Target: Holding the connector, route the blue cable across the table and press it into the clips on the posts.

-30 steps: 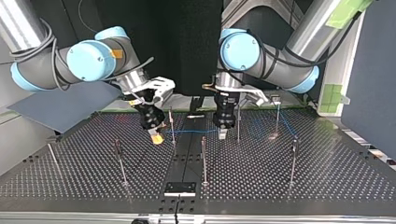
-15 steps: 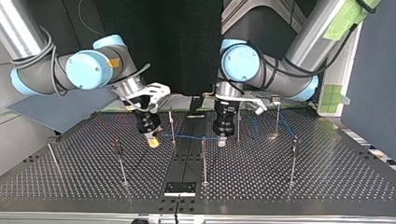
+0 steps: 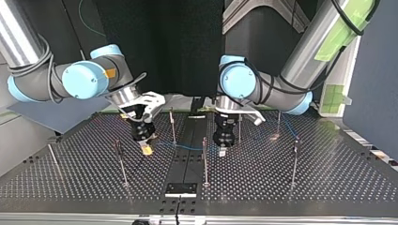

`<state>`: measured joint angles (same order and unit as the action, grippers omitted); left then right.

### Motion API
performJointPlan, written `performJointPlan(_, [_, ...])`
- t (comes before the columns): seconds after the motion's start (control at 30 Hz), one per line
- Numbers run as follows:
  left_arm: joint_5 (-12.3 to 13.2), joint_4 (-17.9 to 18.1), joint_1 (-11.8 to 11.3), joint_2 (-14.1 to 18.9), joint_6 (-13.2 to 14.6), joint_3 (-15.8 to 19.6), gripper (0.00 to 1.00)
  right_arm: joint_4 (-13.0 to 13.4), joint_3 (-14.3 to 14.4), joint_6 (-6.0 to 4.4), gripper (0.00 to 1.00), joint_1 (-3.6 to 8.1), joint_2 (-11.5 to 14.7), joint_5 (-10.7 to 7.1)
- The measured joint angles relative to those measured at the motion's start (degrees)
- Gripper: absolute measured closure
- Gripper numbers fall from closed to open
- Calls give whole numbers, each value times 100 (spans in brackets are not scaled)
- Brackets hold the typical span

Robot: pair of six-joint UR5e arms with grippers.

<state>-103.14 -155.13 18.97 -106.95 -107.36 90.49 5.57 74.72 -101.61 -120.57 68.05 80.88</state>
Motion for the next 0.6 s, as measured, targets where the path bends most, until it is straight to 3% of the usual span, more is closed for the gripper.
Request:
performJointPlan(0.3, [104, -65, -172, -2, -29, -69, 100, 23, -17, 19, 100, 96, -41, -15])
performJointPlan(0.37, [101, -142, -160, -3, -29, -70, 69, 21, -20, 33, 100, 103, -41, -21])
performJointPlan(0.4, [99, -175, -154, -2, -28, -70, 69, 20, -21, 39, 100, 105, -41, -23])
performJointPlan(0.43, [96, -209, -147, 0, -27, -70, 46, 16, -21, 48, 100, 106, -41, -24])
performJointPlan(0.47, [86, -255, -137, 2, -24, -69, 36, 14, -24, 54, 100, 106, -41, -25])
performJointPlan(0.5, [71, -292, -128, 7, -20, -71, 36, 10, -28, 60, 100, 106, -41, -26])
performJointPlan(0.53, [48, -330, -117, 14, -16, -71, 25, 6, -33, 67, 100, 107, -40, -26])
performJointPlan(0.6, [-32, -426, -82, 35, -4, -68, 20, 2, -38, 80, 100, 107, -34, -26])
